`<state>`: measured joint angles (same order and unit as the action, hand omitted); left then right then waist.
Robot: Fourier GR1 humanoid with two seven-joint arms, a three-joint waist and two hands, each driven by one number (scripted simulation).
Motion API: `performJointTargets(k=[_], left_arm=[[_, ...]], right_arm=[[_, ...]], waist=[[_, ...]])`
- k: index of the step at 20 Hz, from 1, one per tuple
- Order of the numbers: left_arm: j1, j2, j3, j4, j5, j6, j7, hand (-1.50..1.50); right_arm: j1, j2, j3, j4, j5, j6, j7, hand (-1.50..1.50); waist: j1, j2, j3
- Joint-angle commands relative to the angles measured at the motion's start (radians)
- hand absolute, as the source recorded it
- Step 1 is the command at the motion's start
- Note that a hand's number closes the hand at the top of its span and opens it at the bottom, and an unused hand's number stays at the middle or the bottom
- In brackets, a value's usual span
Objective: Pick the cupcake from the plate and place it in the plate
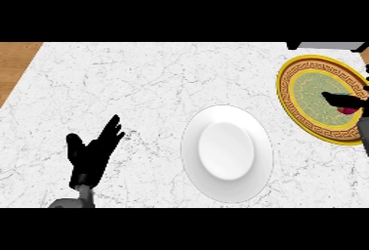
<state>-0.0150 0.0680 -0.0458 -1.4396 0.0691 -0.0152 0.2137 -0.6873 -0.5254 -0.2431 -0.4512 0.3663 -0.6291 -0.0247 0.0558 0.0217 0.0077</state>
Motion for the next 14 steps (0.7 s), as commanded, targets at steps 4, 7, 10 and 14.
performJointTargets(k=[4,7,10,14], left_arm=[[0.034,-0.027,-0.023,0.014,-0.027,0.025,-0.018,0.00],[0.048,-0.022,-0.034,0.004,-0.026,0.010,-0.011,0.00],[-0.038,-0.007,0.007,0.016,-0.012,0.030,0.059,0.00],[0.037,0.001,0.004,-0.002,-0.001,0.001,0.016,0.00]], right_arm=[[-0.025,0.035,-0.156,0.021,-0.166,0.050,-0.308,-1.50],[-0.037,0.031,-0.243,0.022,-0.248,0.058,-0.398,-1.50],[-0.035,0.024,-0.314,0.066,-0.310,0.078,-0.462,-1.50],[0.046,-0.031,-0.385,0.101,-0.394,0.250,-0.550,-1.50]], waist=[[-0.002,0.003,0.000],[-0.009,-0.001,-0.001],[-0.019,-0.002,-0.002],[-0.033,-0.011,-0.004]])
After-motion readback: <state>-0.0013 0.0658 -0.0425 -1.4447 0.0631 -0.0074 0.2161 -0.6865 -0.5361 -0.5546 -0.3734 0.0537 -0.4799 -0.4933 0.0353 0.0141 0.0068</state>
